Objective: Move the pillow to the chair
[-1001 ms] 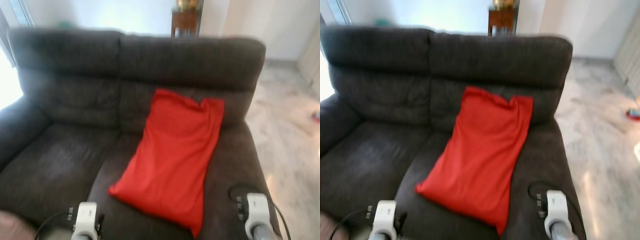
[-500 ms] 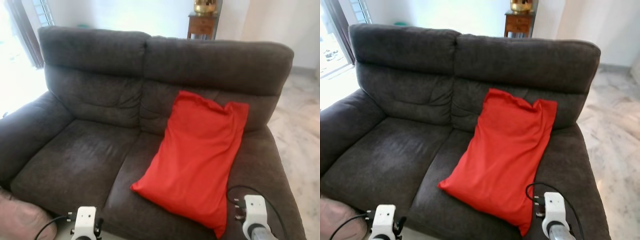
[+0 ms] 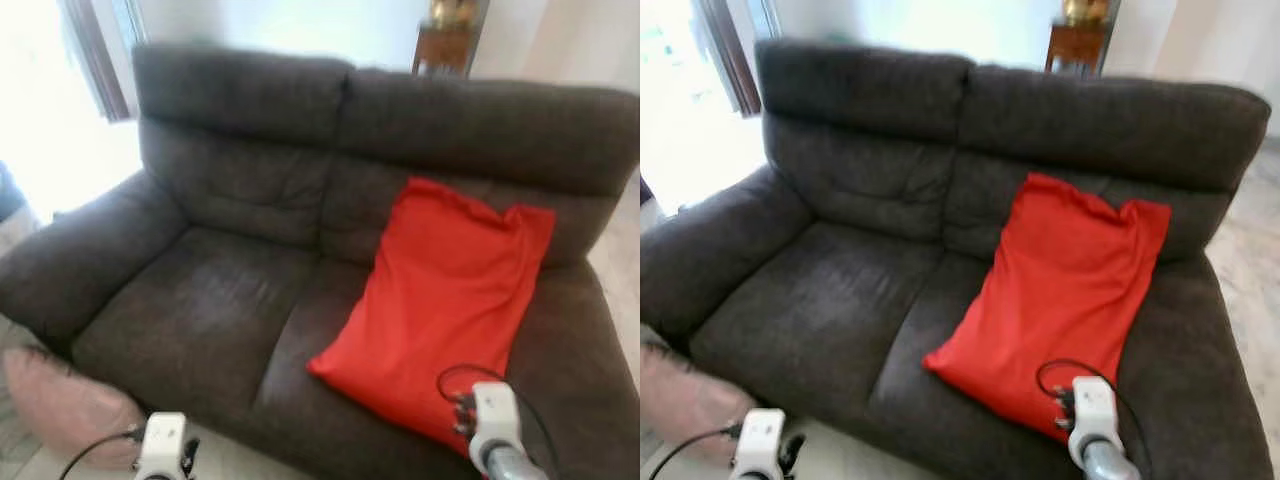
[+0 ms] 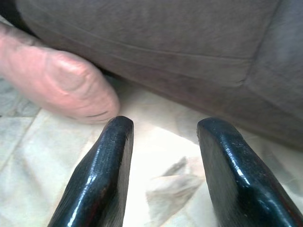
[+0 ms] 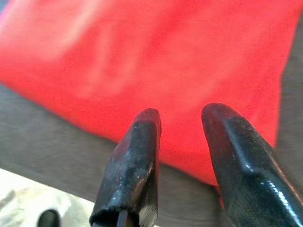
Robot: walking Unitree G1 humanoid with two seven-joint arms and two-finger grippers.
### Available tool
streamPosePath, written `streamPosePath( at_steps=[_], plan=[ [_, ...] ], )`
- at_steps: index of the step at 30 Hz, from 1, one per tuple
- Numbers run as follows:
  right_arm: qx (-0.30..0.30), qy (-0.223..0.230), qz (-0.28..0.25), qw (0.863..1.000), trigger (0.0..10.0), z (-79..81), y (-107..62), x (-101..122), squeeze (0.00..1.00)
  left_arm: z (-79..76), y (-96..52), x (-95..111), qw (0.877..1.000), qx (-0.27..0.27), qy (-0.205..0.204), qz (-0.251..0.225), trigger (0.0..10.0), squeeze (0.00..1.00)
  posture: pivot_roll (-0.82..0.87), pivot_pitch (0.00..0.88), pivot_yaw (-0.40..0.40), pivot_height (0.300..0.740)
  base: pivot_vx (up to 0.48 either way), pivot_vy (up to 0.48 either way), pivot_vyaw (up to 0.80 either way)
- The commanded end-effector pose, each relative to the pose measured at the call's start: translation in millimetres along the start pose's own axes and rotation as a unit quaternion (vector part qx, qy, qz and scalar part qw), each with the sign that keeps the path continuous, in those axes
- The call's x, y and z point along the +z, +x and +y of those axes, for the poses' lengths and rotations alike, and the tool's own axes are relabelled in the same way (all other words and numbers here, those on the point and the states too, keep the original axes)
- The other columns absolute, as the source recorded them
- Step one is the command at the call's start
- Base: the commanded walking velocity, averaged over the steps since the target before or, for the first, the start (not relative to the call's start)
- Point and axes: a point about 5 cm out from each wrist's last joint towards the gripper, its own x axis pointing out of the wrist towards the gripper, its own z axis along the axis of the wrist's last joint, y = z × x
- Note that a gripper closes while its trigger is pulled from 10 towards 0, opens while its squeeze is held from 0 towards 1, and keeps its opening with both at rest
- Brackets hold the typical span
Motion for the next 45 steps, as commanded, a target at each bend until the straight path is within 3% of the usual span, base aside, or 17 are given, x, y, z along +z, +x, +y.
streamPosePath(
  at_steps=[1, 11, 19, 29, 35, 40, 45],
  plan=[
    [-0.01, 0.003, 0.006, 1.0, 10.0, -7.4, -1.8, -3.5, 0.0, -6.9, 1.5, 0.6, 1.0, -0.009, -0.003, 0.008, 10.0, 0.0, 0.05, 0.0, 0.016, 0.74, 0.0, 0.274, 0.0],
    [-0.006, 0.006, 0.021, 1.0, 10.0, -6.0, -3.7, -10.7, 0.0, -5.5, 2.0, -0.9, 1.0, -0.011, -0.001, 0.02, 10.0, 0.0, 0.03, 0.0, 0.02, 0.74, 0.0, 0.274, 0.0],
    [-0.007, 0.024, 0.094, 0.995, 10.0, -7.0, -14.0, -41.8, 0.0, -10.1, 1.2, -12.0, 0.997, -0.021, -0.002, 0.079, 10.0, 0.0, 0.02, 0.0, 0.027, 0.74, 0.0, 0.274, 0.0],
    [0.0, 0.04, 0.1, 0.994, 10.0, -4.0, -15.5, -45.8, 0.0, -9.7, -2.7, -22.2, 0.994, -0.017, -0.007, 0.106, 10.0, 0.0, 0.01, 0.0, 0.03, 0.74, 0.0, 0.273, 0.0],
    [-0.01, 0.047, 0.113, 0.992, 10.0, -12.1, -17.8, -50.0, 0.0, -9.0, -3.7, -24.6, 0.994, -0.01, -0.017, 0.112, 10.0, 0.0, 0.02, 0.0, 0.025, 0.74, 0.0, 0.274, 0.0],
    [-0.016, 0.053, 0.119, 0.991, 10.0, -20.4, -19.8, -52.2, 0.0, -1.3, -9.1, -34.2, 0.992, -0.005, -0.019, 0.124, 10.0, 0.0, 0.02, 0.0, 0.022, 0.74, 0.0, 0.276, 0.0],
    [-0.016, 0.054, 0.125, 0.991, 10.0, -17.0, -18.6, -51.7, 0.0, 4.5, -11.9, -39.0, 0.991, -0.003, -0.019, 0.13, 10.0, 0.0, 0.02, 0.0, 0.024, 0.74, 0.0, 0.277, 0.0]
  ],
)
